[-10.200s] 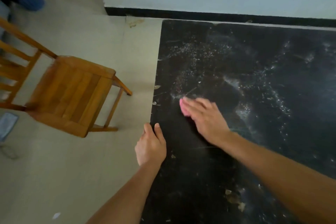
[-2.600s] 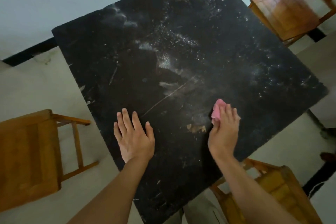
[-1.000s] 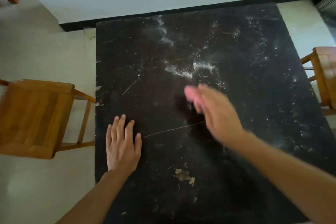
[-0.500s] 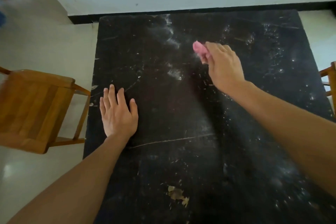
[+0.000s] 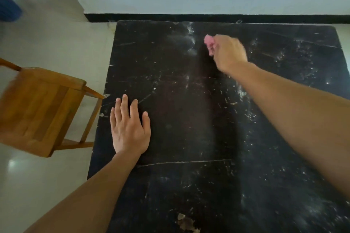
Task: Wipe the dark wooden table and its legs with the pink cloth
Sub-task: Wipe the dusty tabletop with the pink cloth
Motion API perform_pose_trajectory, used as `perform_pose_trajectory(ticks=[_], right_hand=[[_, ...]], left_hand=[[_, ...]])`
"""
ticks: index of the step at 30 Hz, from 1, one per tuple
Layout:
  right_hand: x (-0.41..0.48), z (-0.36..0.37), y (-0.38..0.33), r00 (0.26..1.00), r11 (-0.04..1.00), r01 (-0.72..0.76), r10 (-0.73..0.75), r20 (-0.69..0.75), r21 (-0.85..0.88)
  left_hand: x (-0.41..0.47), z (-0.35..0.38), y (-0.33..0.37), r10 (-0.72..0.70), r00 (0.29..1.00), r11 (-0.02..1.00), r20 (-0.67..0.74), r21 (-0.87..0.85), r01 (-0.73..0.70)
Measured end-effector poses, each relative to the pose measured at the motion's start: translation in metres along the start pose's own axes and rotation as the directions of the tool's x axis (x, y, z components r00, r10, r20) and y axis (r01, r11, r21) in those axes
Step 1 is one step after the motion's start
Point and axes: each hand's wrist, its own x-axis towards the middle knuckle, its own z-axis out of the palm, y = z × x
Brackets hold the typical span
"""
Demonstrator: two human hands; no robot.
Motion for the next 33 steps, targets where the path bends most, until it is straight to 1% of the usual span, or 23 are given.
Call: perform_pose_trajectory(ticks=[1,3,4,6,7,8,9,10,11,14,16,17,19,20,21,23,24,25,26,28,29,31,33], right_hand=[[-0.002,-0.006,-0.004,0.999,1.000,0.001,-0.002,-0.054,-0.016],[-0.036,0.001,-0.010,0.986,0.991,0.122,-0.127,-0.109,-0.058],[-0.065,0.013,-0.013,0.968,0.969,0.231,-0.238,-0.078,-0.086],[-0.133,0.041,-0.017,0.879,0.868,0.476,-0.463,0.118,-0.141],[-0.158,0.055,-0.015,0.815,0.809,0.571,-0.538,0.216,-0.138],[-0.168,0.067,-0.010,0.764,0.760,0.636,-0.593,0.254,-0.138],[-0.162,0.074,-0.006,0.740,0.735,0.664,-0.618,0.265,-0.141],[-0.143,0.076,-0.005,0.763,0.758,0.638,-0.600,0.243,-0.133],[-0.116,0.074,-0.007,0.820,0.814,0.565,-0.534,0.205,-0.138],[-0.016,0.049,-0.011,0.966,0.955,0.253,-0.242,0.088,-0.154],[0.028,0.019,-0.015,0.998,0.995,0.066,-0.066,-0.004,-0.068],[0.036,0.006,-0.018,0.997,0.999,0.018,-0.022,-0.077,-0.044],[0.020,0.000,-0.023,0.982,0.995,0.079,-0.087,-0.166,-0.055],[0.000,0.007,-0.025,0.968,0.982,0.175,-0.185,-0.171,-0.068],[-0.026,0.020,-0.025,0.937,0.943,0.315,-0.327,-0.124,-0.108],[-0.073,0.053,-0.019,0.837,0.826,0.545,-0.528,0.143,-0.142],[-0.076,0.062,-0.014,0.798,0.792,0.596,-0.564,0.212,-0.136],[-0.063,0.066,-0.009,0.798,0.790,0.598,-0.571,0.192,-0.135],[-0.040,0.067,-0.007,0.840,0.831,0.542,-0.529,0.121,-0.126],[0.016,0.058,-0.010,0.945,0.939,0.327,-0.328,0.003,-0.104],[0.045,0.046,-0.011,0.976,0.970,0.218,-0.219,-0.002,-0.108],[0.083,0.023,-0.009,0.999,0.998,0.031,-0.032,-0.011,-0.050],[0.090,0.003,-0.018,0.991,0.997,-0.078,0.078,-0.105,0.002]], left_hand=[[0.001,0.000,-0.001,0.000,1.000,1.000,-0.001,0.006,0.000],[0.001,0.000,0.000,0.002,1.000,1.000,0.014,0.020,-0.002],[0.001,-0.001,0.000,0.000,1.000,1.000,0.024,0.025,-0.001],[0.000,-0.002,0.001,-0.006,0.999,0.999,0.040,0.035,0.005],[0.001,-0.002,0.002,-0.009,0.999,0.999,0.039,0.039,0.008],[0.002,-0.003,0.002,-0.011,0.999,0.999,0.035,0.041,0.009],[0.003,-0.003,0.002,-0.010,0.999,0.999,0.034,0.042,0.008],[0.004,-0.003,0.001,-0.008,0.999,0.999,0.038,0.043,0.006],[0.004,-0.002,0.001,-0.008,0.999,0.999,0.039,0.043,0.006],[0.004,-0.002,0.001,-0.014,1.000,1.000,0.022,0.025,0.013],[0.002,-0.002,0.001,-0.006,1.000,1.000,0.013,0.025,0.005],[0.002,-0.002,0.000,-0.004,1.000,1.000,0.010,0.025,0.004],[0.004,-0.002,0.000,0.000,1.000,1.000,0.019,0.024,0.000],[0.003,-0.002,0.000,0.003,1.000,1.000,0.027,0.027,-0.004],[0.003,-0.002,0.000,0.005,0.999,0.999,0.033,0.035,-0.007],[0.005,-0.002,0.001,-0.001,0.999,0.999,0.039,0.046,-0.001],[0.006,-0.002,0.001,-0.004,0.999,0.999,0.039,0.048,0.002],[0.007,-0.001,0.001,-0.002,0.999,0.999,0.037,0.052,0.000],[0.007,0.000,0.000,0.001,1.000,0.998,0.031,0.060,-0.003],[0.006,0.002,-0.002,0.002,1.000,0.998,0.015,0.065,-0.003],[0.005,0.002,-0.001,0.003,1.000,0.998,0.025,0.064,-0.005],[0.003,0.002,-0.002,0.012,0.999,0.997,0.034,0.072,-0.014],[0.006,0.002,-0.004,0.008,1.000,0.997,0.024,0.081,-0.010]])
